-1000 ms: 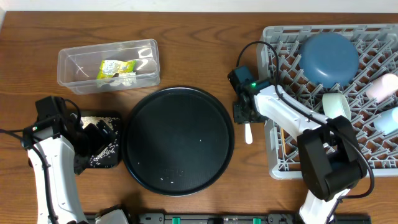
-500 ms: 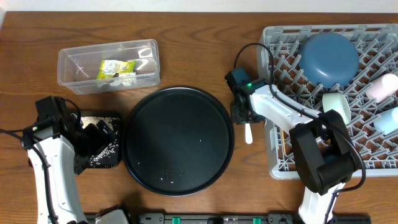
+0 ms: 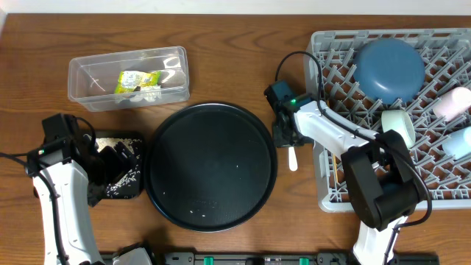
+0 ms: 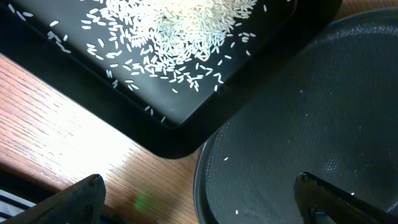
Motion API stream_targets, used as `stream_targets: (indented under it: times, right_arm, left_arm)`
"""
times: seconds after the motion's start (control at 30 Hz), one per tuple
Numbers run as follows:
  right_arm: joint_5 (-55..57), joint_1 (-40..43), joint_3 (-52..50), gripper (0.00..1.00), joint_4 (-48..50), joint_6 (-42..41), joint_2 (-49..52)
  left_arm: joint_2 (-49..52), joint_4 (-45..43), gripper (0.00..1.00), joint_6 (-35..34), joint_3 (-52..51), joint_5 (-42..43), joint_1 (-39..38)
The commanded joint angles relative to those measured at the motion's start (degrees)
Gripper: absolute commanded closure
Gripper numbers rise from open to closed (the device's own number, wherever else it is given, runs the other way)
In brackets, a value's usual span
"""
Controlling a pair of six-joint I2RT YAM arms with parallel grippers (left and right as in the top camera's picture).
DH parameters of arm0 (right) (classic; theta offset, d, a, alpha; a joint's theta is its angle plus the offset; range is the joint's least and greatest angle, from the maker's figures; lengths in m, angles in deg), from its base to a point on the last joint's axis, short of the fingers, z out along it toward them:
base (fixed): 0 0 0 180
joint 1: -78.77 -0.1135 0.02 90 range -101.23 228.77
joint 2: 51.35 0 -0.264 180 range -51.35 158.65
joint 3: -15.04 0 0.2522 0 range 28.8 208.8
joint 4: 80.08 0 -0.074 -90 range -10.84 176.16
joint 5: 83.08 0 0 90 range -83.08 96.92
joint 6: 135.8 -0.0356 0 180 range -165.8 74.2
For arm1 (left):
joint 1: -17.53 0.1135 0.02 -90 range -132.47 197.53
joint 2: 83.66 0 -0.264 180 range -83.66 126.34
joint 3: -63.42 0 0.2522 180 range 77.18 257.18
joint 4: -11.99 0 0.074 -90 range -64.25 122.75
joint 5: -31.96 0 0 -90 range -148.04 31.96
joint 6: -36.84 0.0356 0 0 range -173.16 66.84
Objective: Sort waste into correct bins and load items into the dishwasher rack
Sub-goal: 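Adjust white spoon upright at rack's left edge with right gripper, then open right gripper and lift it away from the spoon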
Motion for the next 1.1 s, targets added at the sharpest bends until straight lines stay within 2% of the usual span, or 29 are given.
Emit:
stream_targets:
  times: [0.0,0.2,0.67,0.9,1.07]
  right_arm:
    - [0.72,-0.20,-0.17,0.90,-1.14,-0.28,0.74]
    - [0.74,-0.20,0.37,0.89,-1.29,-0.26,-4.07]
    - [-0.33,0.79,0.37,0.90,-5.60,6.12,-18.73]
    - [-0.33,6.25,0.37,0.90,-8.98,11.58,-28.79]
    - [-0.37,12.11,0.33,0.89,-10.93,15.45,-30.75]
  left_arm:
    - [0.22,0.17,0.02,0.96,0.28,-0.74,0.20]
    - [0.22,0.15,0.02,0.96,0.28,-0.74,0.20]
    - [0.22,0.17,0.02,0.96,0.28,-0.74,0.20]
    - [0.22,0.15,0.02,0.96,0.28,-0.74,0.20]
    - [0.22,0.15,0.02,0.96,0.28,-0.74,0.20]
